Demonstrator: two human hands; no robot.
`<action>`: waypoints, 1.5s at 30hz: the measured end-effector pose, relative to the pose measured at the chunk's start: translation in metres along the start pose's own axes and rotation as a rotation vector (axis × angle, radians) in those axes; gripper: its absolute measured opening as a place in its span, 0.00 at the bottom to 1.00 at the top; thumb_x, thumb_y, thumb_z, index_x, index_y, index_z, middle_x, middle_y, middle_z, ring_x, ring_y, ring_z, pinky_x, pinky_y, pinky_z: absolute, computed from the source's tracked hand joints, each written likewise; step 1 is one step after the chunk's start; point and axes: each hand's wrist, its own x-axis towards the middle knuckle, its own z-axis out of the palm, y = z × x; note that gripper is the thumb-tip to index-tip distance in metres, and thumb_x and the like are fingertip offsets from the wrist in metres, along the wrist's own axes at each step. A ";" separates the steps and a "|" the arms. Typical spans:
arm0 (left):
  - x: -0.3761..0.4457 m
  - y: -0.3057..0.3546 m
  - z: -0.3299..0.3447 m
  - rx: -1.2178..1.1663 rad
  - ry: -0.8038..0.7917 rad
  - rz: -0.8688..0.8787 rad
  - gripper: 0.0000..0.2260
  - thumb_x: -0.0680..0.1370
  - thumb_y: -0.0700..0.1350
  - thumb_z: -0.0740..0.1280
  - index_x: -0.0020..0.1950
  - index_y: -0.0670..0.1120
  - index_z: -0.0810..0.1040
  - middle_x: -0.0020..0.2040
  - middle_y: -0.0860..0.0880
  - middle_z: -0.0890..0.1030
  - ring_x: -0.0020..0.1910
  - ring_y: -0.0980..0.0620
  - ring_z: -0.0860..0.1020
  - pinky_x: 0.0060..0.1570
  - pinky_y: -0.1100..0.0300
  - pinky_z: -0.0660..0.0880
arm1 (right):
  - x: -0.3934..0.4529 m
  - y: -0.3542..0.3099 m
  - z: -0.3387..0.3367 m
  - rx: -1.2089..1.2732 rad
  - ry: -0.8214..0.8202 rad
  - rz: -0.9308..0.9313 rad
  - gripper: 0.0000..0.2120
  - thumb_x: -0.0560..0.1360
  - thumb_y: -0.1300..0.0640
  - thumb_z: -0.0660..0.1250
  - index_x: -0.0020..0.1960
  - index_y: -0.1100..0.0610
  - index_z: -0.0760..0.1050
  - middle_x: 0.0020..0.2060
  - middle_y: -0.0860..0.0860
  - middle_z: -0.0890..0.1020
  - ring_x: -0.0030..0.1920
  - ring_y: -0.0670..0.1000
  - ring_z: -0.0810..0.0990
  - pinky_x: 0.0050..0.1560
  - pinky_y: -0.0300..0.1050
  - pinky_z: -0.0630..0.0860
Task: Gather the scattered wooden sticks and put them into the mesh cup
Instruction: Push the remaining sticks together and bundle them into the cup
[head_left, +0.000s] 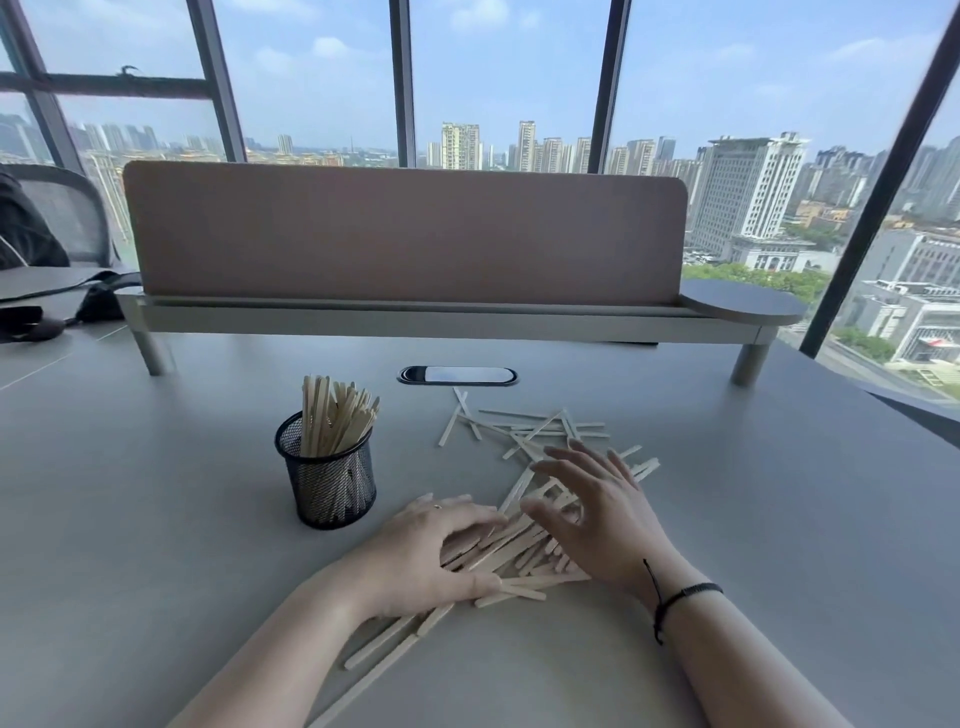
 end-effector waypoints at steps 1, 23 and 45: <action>-0.002 0.000 0.000 -0.006 0.032 0.004 0.30 0.71 0.67 0.70 0.72 0.68 0.66 0.73 0.64 0.66 0.74 0.62 0.58 0.77 0.59 0.51 | 0.000 0.001 0.000 -0.019 -0.085 0.016 0.31 0.72 0.23 0.50 0.68 0.37 0.70 0.74 0.37 0.66 0.78 0.45 0.54 0.78 0.55 0.48; -0.002 -0.011 0.003 0.354 0.275 0.075 0.43 0.65 0.80 0.61 0.73 0.57 0.70 0.62 0.55 0.81 0.59 0.50 0.80 0.53 0.56 0.76 | -0.016 -0.038 0.008 -0.128 -0.129 0.008 0.30 0.71 0.25 0.52 0.65 0.39 0.71 0.57 0.42 0.73 0.63 0.49 0.69 0.65 0.45 0.64; -0.004 -0.010 0.008 0.216 0.123 0.035 0.52 0.62 0.82 0.62 0.80 0.61 0.52 0.79 0.59 0.62 0.78 0.60 0.55 0.77 0.61 0.46 | 0.011 0.036 -0.003 -0.103 -0.156 0.339 0.38 0.69 0.21 0.46 0.72 0.39 0.65 0.74 0.44 0.67 0.76 0.46 0.58 0.77 0.58 0.46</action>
